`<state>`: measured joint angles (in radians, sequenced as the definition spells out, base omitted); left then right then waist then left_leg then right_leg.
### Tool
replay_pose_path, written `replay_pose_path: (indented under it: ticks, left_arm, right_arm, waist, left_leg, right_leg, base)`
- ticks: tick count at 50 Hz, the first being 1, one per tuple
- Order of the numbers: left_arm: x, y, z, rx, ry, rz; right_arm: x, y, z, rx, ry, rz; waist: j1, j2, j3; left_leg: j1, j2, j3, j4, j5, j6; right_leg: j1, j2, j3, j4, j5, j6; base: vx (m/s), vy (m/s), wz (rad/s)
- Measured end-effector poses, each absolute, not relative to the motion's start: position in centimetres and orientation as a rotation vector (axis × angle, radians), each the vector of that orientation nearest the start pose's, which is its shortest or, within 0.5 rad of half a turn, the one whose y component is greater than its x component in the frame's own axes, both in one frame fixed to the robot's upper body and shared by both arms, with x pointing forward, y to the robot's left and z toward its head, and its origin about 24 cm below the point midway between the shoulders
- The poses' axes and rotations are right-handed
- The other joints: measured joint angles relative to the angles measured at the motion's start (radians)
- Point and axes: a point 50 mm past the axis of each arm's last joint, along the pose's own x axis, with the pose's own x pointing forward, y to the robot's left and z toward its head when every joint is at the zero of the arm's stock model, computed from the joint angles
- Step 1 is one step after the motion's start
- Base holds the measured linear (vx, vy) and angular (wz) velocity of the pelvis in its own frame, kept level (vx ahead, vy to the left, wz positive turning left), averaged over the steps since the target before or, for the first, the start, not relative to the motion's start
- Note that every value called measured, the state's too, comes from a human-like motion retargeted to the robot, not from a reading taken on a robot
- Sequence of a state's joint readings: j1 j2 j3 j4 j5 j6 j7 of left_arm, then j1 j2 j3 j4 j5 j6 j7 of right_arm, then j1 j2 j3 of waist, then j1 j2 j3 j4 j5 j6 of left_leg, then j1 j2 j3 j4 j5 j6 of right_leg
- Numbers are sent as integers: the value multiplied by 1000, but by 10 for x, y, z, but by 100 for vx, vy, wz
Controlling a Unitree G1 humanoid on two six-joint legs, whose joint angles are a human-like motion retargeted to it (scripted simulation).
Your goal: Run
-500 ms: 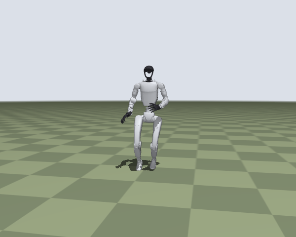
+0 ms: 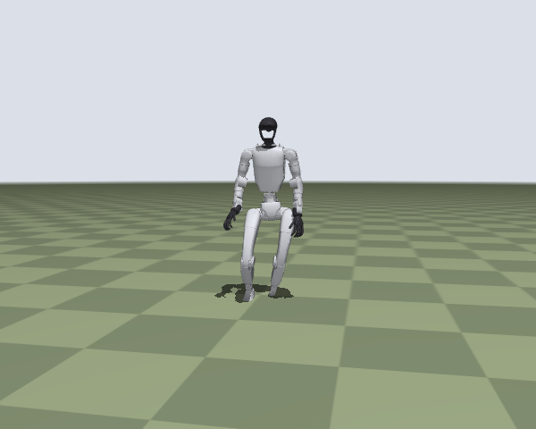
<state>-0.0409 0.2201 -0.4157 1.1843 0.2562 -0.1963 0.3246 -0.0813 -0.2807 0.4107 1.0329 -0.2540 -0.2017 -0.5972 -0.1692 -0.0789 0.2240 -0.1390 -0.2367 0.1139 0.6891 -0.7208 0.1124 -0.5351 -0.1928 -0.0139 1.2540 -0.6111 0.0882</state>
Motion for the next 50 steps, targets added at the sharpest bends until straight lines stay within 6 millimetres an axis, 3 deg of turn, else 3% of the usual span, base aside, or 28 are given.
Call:
replay_pose_path:
  ticks: [5,10,15,22,27,32,34,41,45,50]
  left_arm:
    - [137,204,-145,709,824,-55]
    - [158,203,-134,661,741,38]
    - [188,205,-115,605,612,141]
    - [202,201,-104,514,543,220]
    - [195,205,-111,486,601,238]
    - [171,211,-128,498,740,183]
    - [157,211,-136,511,800,153]
    - [129,217,-147,525,907,89]
    - [133,222,-143,562,864,81]
    - [155,223,-130,640,738,90]
  right_arm:
    - [184,-205,-111,-840,517,-96]
    - [184,-200,-113,-830,522,-74]
    - [192,-200,-110,-825,522,-68]
    - [194,-206,-109,-827,544,-48]
    - [198,-209,-108,-844,546,-3]
    - [198,-207,-109,-887,561,77]
    - [194,-206,-112,-901,577,103]
    - [198,-204,-111,-945,573,172]
    - [200,-207,-110,-965,567,169]
    - [209,-213,-103,-999,522,111]
  waist:
    - [2,-15,-6]
    - [21,-43,-1]
    - [43,-38,3]
    - [61,-50,23]
    - [60,-60,36]
    - [39,-70,56]
    - [26,-85,80]
    - [-23,-54,90]
    - [-35,-41,108]
    - [-51,-10,120]
  left_leg:
    - [-5,-13,-7,-41,34,-3]
    - [-16,-28,-3,-17,37,-8]
    - [21,-16,-16,-96,60,-16]
    - [51,-39,-21,-145,81,-19]
    - [63,-80,-41,-182,101,-14]
    - [73,-117,-67,-198,108,-10]
    - [69,-136,-73,-153,91,-8]
    - [73,-112,-109,-177,56,-23]
    - [90,-98,-111,-161,17,-30]
    - [135,-74,-120,-169,-37,-30]
  right_leg:
    - [25,17,15,-61,-14,11]
    - [66,5,15,-95,-57,15]
    - [116,11,-17,-185,-83,11]
    - [134,-30,-33,-187,-97,23]
    - [95,-81,-28,-105,-72,27]
    - [-10,-145,-19,67,60,21]
    - [-48,-157,0,132,53,13]
    - [-270,-92,-19,128,115,18]
    - [-360,-60,-50,17,143,51]
    - [-415,-33,-95,-89,155,63]
  base:
    - [-2,1,7]
    - [0,0,0]
    - [0,0,0]
    - [2,2,20]
    - [1,6,40]
    - [4,8,46]
    - [6,7,59]
    - [21,4,35]
    - [34,-3,12]
    - [49,-7,9]
